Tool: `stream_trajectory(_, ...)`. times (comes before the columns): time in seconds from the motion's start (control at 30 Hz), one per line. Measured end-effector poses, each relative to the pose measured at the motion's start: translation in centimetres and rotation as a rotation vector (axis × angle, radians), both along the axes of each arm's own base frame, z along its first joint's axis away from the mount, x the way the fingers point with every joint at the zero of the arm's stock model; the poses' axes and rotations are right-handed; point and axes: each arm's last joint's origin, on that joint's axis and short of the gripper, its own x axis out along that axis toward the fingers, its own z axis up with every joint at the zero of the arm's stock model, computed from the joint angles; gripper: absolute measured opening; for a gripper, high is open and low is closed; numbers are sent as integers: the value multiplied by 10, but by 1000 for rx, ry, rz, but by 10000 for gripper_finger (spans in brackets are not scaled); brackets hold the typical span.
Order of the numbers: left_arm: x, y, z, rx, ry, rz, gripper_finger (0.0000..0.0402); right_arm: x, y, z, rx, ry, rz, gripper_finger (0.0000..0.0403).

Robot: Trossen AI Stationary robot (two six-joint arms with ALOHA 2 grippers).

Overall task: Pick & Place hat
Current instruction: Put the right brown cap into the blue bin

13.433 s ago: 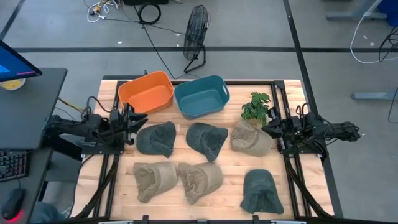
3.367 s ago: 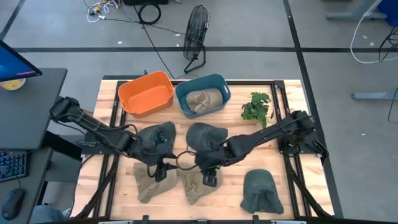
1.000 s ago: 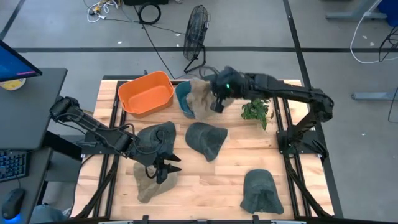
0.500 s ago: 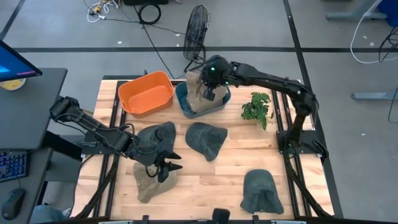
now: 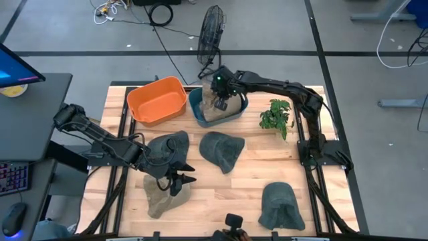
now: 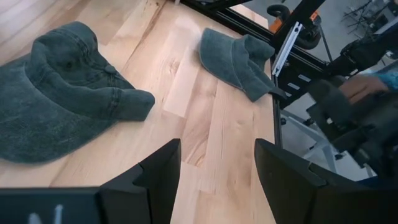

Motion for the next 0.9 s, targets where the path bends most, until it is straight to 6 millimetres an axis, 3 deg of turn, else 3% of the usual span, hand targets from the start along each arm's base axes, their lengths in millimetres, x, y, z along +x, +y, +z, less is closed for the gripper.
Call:
stream_trajectory(0.37,0,0,0,0,1,0,208,0,0,-12,30,50,13,22)
stream_trajectory(0.73,0,0,0,-26,4,15,208,-1,4,-11,34,73,-5,143)
stream_trajectory(0.9,-1,1,-2,-11,26,12,208,-4,16,3,39,75,10,183)
